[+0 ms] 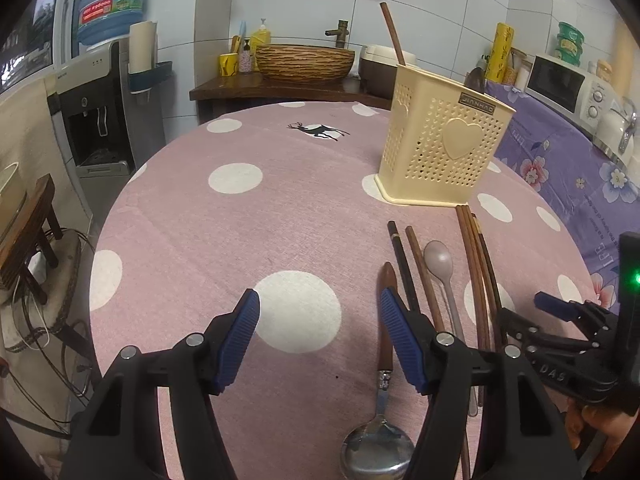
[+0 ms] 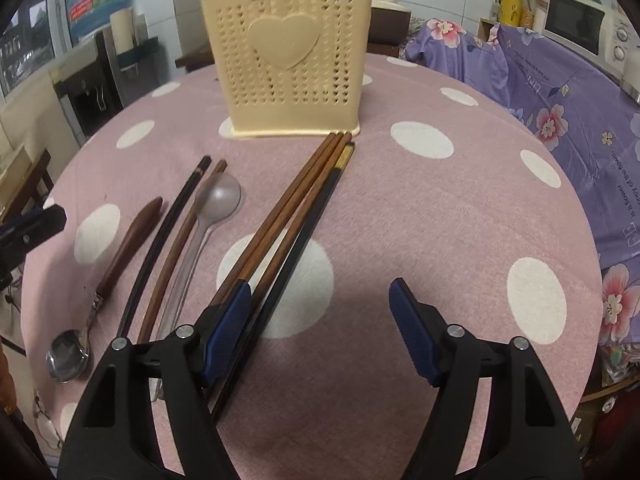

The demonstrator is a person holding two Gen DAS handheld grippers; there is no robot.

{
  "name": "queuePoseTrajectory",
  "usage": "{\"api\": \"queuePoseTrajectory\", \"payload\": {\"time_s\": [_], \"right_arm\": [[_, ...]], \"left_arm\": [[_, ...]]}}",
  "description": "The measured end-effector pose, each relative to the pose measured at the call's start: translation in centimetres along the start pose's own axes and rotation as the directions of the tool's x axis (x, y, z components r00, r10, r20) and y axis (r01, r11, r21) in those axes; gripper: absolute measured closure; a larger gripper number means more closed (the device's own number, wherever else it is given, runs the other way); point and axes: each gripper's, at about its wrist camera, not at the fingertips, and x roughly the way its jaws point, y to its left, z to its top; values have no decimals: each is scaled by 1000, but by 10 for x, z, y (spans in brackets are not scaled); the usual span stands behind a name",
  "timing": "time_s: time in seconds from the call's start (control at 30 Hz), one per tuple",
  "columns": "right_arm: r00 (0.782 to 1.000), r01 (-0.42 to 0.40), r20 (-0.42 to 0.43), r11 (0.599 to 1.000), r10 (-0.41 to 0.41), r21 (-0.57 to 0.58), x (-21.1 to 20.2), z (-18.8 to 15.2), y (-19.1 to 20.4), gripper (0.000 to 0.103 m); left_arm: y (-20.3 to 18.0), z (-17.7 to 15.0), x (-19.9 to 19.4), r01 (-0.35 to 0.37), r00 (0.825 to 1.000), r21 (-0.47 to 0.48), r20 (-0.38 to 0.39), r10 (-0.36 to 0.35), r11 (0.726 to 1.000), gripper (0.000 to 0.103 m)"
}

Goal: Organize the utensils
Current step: 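Grasp the wooden-handled spoon with the left tool while the right tool grasps a black chopstick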

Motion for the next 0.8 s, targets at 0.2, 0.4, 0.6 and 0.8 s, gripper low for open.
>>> {"api": "queuePoseTrajectory", "payload": {"time_s": [0.2, 0.4, 0.6, 0.8], "right_arm": [[997, 76, -18, 997, -76, 1, -7, 2, -14, 38], [1000, 6, -9, 998, -6, 66, -10, 7, -33, 40], [999, -32, -17, 998, 33, 58, -4, 15, -19, 42], [999, -36, -15, 996, 37, 81, -1, 14, -23, 42]], "left_arm": [[-4, -3, 4, 1, 1000, 22, -19, 0, 1000, 40], [-14, -4, 15, 2, 998, 66, -62, 2, 998, 45], [-30, -5, 26, 9, 995, 141, -101, 6, 990, 54], [-39, -7, 35, 43, 990, 165, -139, -20, 985, 58]]}}
